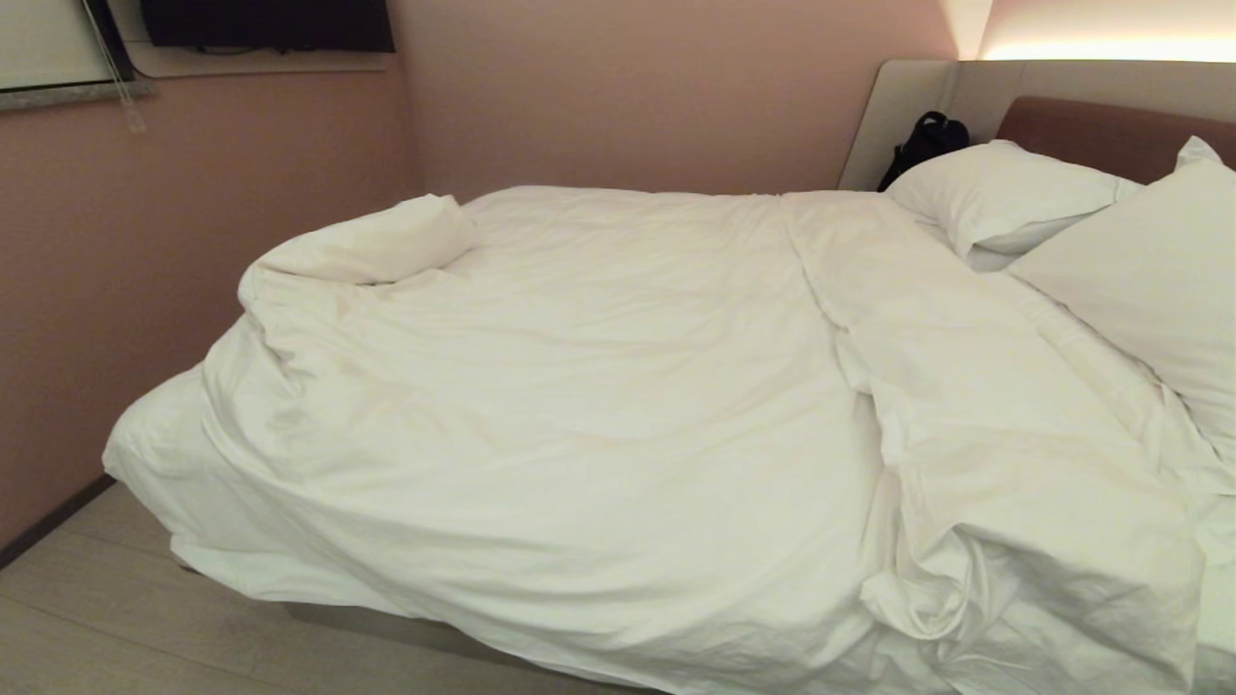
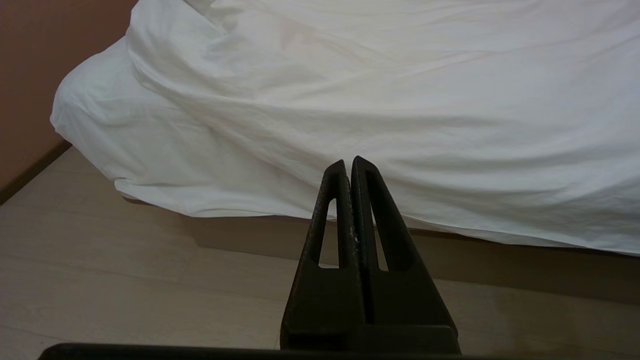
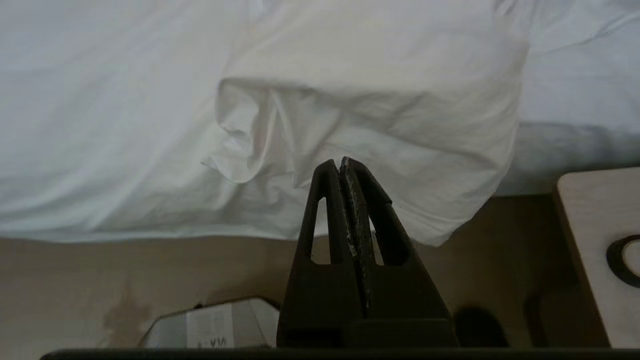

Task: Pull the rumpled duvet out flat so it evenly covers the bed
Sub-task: Flatten the corners of the folded blanket

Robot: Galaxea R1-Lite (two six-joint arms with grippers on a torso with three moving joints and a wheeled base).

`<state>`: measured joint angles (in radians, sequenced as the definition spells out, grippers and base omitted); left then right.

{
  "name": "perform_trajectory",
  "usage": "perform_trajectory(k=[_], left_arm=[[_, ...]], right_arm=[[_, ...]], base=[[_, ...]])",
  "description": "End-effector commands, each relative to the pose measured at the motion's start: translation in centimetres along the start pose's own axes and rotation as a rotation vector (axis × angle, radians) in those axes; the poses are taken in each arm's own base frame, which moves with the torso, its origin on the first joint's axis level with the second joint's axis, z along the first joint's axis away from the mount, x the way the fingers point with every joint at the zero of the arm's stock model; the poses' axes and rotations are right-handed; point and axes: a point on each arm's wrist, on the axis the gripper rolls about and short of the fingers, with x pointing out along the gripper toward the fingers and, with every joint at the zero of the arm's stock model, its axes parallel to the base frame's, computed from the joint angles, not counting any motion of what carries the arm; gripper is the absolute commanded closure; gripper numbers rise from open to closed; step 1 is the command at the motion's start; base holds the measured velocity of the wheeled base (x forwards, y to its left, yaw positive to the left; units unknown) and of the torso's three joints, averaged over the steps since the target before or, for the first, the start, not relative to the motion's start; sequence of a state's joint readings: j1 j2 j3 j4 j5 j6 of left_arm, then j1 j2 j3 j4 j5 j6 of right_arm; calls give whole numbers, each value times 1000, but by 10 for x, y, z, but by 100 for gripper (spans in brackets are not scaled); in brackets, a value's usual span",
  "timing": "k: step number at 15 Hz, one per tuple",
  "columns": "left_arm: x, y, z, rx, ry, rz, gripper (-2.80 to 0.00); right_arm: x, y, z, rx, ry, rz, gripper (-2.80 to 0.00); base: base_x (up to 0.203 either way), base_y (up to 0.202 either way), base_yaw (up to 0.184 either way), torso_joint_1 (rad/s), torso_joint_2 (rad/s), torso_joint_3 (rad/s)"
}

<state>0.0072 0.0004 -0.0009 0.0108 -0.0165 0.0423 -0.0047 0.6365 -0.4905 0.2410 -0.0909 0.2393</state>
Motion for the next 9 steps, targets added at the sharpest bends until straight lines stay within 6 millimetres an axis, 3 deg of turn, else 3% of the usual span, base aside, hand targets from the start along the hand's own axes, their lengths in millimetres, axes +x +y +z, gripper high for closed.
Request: perform_trajectory(k=[1,5,9], left_arm=[[0,0,0,1,0,0,0],[0,0,0,1,-1,0,0],[0,0,0,1,0,0,0]], right_arm=[[53,10,18,-7,153,-11,0],[115,21,29,84,325,21,0],[136,25,26,147,397,10,0]], base=[[0,0,0,0,0,0],[0,0,0,0,0,0],[0,0,0,0,0,0]])
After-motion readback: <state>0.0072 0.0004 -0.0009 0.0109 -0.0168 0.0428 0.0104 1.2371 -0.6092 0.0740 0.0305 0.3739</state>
